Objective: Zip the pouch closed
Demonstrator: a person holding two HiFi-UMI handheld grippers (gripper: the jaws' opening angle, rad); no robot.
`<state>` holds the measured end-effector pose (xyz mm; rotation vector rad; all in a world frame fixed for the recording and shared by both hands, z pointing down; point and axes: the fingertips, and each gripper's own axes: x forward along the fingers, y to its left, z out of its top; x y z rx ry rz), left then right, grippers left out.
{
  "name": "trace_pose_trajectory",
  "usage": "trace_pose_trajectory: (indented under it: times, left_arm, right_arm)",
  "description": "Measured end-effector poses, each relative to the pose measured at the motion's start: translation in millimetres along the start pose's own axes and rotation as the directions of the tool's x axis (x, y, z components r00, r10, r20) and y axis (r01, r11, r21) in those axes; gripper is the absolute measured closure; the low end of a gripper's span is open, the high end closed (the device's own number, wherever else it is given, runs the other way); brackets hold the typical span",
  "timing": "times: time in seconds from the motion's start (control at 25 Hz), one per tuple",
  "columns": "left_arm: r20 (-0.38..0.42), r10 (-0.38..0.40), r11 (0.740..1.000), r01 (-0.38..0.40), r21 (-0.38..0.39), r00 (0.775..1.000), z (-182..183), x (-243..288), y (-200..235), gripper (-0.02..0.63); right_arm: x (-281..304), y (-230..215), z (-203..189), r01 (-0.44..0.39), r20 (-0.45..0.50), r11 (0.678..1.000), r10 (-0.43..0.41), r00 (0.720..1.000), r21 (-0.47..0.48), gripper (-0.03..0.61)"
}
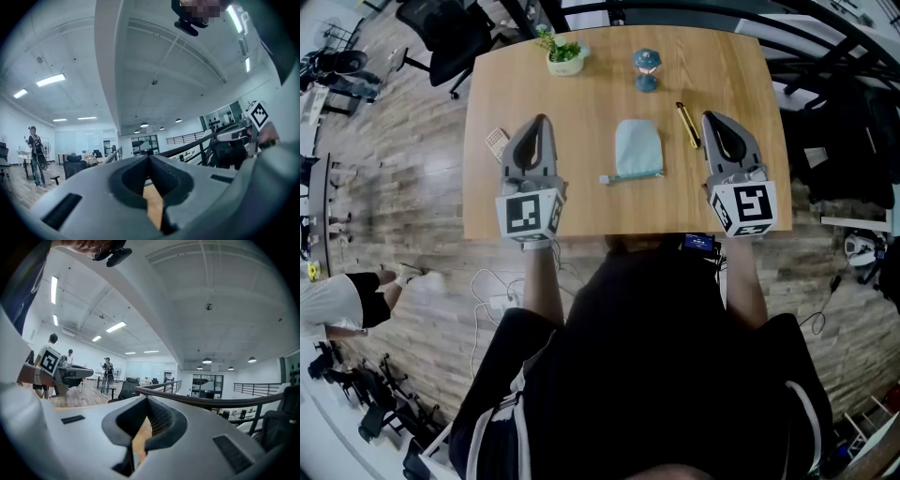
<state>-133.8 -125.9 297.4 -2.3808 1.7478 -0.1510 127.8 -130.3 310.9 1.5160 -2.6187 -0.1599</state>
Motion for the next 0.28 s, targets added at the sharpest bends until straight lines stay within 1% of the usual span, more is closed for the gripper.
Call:
trace_pose_trajectory:
  times: [0.28]
  left_arm:
    - [-0.001,0.005,1.000,-0.005,0.000,1.000,2.0,0.1,0.0,0.615]
  right_arm:
    - [-0.3,-1.6,0.5,0.001,0.003,1.000,-0.001,1.000,0.001,0.565]
